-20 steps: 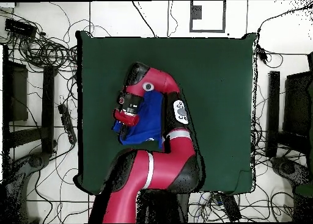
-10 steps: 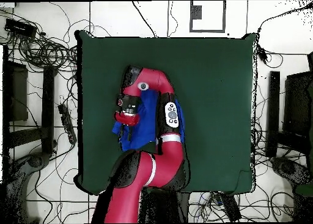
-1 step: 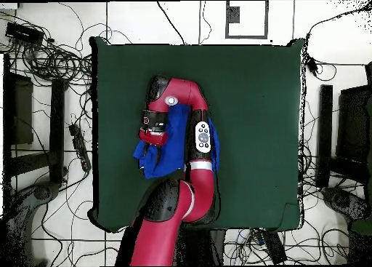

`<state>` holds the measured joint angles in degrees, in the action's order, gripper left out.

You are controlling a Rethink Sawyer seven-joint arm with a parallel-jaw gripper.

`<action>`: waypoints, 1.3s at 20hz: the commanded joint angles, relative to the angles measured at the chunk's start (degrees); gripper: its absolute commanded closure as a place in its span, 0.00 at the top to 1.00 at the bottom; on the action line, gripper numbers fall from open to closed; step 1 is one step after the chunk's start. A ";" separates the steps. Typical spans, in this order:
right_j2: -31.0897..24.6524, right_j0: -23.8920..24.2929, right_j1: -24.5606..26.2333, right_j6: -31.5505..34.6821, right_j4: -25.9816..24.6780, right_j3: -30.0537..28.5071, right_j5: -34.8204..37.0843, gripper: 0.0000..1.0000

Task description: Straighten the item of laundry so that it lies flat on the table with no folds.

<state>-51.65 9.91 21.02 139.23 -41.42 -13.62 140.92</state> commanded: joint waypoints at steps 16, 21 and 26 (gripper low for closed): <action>15.83 -11.96 -29.79 35.77 23.78 -25.41 -34.08 1.00; 18.75 -14.30 -34.79 37.00 26.57 -24.62 -30.69 1.00; 25.15 -19.88 -41.09 33.40 18.61 -19.28 -28.54 1.00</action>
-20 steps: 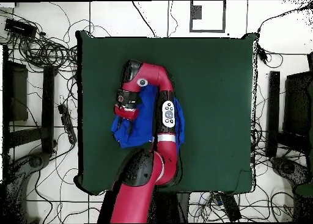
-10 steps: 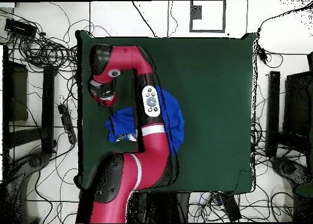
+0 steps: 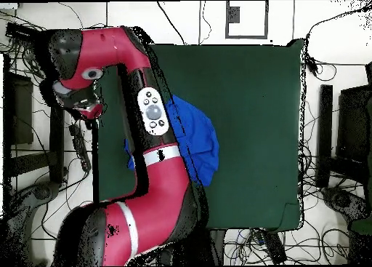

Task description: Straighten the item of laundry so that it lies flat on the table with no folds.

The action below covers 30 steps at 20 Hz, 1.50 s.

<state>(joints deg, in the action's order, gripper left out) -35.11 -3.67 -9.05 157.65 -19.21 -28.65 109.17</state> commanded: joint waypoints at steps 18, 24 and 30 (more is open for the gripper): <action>18.68 -12.88 -6.26 16.12 -14.21 -4.36 -16.92 1.00; 18.86 -10.49 -4.79 14.04 -8.62 -8.56 -20.52 1.00; 20.72 -9.81 -3.64 14.22 -6.63 -11.88 -26.25 1.00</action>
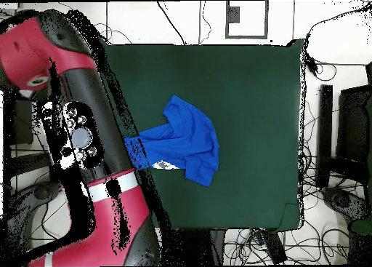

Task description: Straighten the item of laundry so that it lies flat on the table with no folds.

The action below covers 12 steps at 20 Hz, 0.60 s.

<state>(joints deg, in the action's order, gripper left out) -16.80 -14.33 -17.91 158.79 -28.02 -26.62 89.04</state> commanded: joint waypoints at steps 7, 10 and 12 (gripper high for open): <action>5.31 -0.33 7.86 16.20 2.00 -14.32 -11.66 1.00; 6.28 -0.90 9.03 16.74 2.09 -14.01 -12.68 1.00; 6.99 -1.30 9.89 16.56 2.23 -13.18 -12.15 1.00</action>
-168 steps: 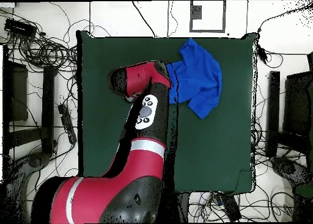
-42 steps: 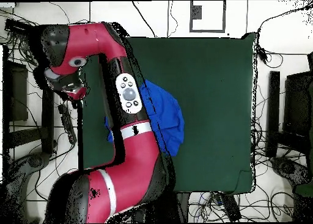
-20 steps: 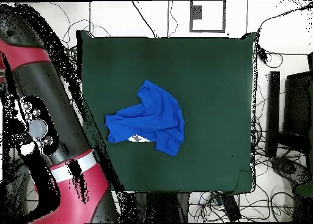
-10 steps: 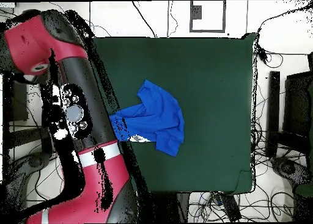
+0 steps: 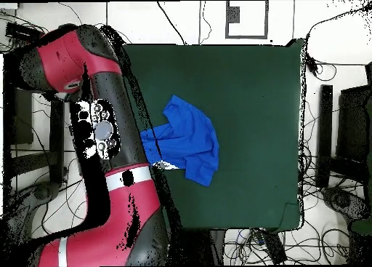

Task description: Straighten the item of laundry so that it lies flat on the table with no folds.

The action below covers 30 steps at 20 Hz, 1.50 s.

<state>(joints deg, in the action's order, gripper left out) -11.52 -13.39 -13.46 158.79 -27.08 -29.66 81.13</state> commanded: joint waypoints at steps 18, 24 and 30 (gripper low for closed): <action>7.10 -2.70 12.87 14.80 -0.16 -6.40 -10.77 1.00; 7.22 -2.65 16.31 14.93 0.67 -3.46 -11.65 1.00; 9.04 -3.54 16.29 14.87 1.79 -3.53 -8.16 1.00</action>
<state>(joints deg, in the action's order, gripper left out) -3.44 -15.51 0.04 158.79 -26.28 -28.36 72.80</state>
